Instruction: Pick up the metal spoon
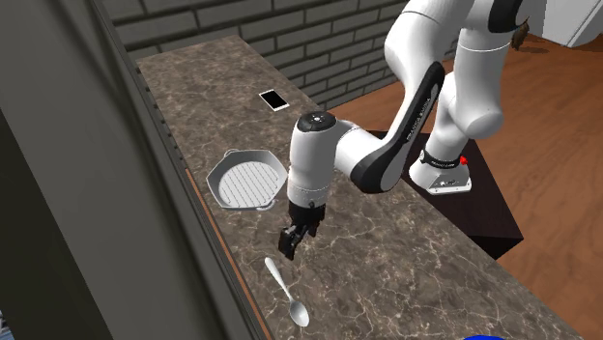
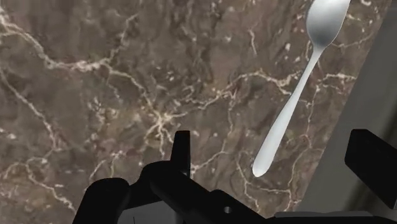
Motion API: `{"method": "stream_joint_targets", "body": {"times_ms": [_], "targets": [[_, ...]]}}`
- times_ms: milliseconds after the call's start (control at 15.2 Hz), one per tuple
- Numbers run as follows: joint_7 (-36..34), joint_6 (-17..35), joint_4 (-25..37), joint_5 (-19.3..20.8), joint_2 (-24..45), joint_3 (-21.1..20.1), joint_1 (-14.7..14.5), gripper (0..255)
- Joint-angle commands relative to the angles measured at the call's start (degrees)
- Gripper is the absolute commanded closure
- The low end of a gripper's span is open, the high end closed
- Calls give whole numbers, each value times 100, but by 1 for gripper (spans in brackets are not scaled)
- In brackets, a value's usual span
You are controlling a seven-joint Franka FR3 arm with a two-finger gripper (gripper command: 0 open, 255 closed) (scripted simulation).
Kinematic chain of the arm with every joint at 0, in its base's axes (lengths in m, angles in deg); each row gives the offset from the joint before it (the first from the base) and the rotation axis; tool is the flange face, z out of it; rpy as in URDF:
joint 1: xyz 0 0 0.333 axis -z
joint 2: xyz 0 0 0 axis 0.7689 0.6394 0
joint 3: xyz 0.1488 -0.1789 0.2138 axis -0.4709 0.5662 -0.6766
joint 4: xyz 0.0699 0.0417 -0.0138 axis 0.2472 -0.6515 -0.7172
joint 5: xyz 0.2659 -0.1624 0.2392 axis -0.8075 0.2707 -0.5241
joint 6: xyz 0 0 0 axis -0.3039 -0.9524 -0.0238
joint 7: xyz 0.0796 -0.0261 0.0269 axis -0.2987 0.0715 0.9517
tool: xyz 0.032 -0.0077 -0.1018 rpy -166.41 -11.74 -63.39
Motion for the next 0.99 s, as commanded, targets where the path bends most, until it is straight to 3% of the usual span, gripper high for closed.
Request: {"method": "stream_joint_targets", "body": {"times_ms": [0, 264, 924], "targets": [[-514, 146, 409, 411, 538, 200, -275, 0], [-1224, 225, 1315, 859, 1429, 634, -843, 0], [-1308, 645, 1319, 1051, 1858, 841, -1014, 0]]}}
